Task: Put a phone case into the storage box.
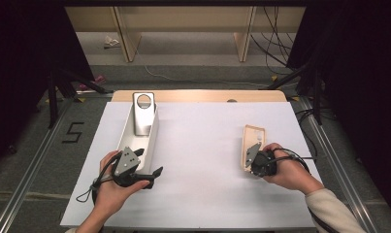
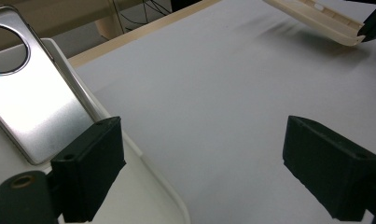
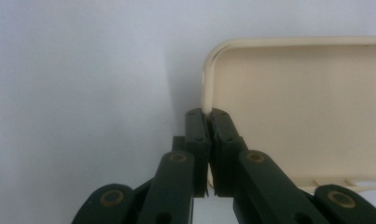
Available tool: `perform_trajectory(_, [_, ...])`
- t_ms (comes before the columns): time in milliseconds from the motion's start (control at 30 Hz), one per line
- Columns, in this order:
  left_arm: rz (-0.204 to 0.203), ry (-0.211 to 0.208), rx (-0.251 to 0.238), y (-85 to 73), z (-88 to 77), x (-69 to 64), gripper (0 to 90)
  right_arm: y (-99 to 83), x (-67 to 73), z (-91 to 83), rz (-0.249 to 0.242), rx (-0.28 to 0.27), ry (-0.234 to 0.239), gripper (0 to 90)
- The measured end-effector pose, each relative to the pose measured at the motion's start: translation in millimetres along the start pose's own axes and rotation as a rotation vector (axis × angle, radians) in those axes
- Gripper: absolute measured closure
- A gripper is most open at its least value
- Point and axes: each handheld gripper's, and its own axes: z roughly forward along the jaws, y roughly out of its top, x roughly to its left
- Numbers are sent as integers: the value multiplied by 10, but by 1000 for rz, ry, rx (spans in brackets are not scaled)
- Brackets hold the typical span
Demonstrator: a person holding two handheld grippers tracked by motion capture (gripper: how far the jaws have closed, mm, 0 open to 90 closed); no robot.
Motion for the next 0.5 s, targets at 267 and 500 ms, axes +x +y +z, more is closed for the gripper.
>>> perform_trajectory(267, [1, 0, -1, 2, -2, -1, 121, -10, 25, -48, 31, -89, -22, 881])
perform_trajectory(500, [0, 2, -5, 8, -5, -2, 123, 14, 57, -71, 34, -140, -30, 881])
